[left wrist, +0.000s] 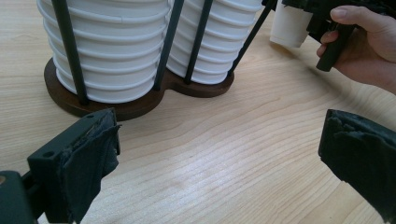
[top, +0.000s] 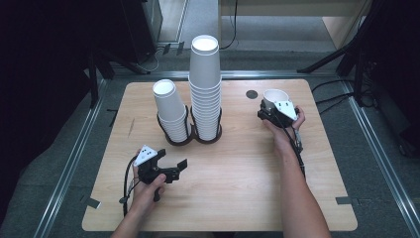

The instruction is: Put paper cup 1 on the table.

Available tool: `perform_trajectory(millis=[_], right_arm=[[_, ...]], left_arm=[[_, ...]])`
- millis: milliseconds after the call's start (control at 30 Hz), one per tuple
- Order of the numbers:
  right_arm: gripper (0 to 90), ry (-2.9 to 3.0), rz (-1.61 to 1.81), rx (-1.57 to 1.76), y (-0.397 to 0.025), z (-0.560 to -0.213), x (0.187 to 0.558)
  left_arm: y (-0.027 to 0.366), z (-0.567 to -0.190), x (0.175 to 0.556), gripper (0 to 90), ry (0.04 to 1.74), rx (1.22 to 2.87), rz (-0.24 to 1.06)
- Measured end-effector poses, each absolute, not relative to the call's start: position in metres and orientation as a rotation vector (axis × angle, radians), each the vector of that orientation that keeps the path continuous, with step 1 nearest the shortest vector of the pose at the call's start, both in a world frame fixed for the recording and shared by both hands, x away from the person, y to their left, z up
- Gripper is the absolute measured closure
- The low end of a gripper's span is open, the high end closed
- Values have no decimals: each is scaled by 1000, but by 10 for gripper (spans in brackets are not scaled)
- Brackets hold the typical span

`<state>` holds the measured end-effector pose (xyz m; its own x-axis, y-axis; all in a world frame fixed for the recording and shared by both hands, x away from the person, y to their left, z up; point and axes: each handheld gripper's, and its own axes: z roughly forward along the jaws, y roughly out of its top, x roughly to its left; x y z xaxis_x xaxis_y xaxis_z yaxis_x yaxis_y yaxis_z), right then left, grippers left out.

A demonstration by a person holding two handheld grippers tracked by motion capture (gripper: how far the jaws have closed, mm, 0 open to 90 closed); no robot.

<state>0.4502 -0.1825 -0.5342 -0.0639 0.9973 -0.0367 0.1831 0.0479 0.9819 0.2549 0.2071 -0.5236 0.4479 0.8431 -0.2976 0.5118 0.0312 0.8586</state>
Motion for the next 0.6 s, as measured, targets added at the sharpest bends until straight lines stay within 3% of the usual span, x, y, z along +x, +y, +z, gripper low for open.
perform_trajectory(millis=[600], right_arm=[[129,1417,1120,1319,-187,-537,448]], left_arm=[[206,-524,255,0,1201,1630,389]])
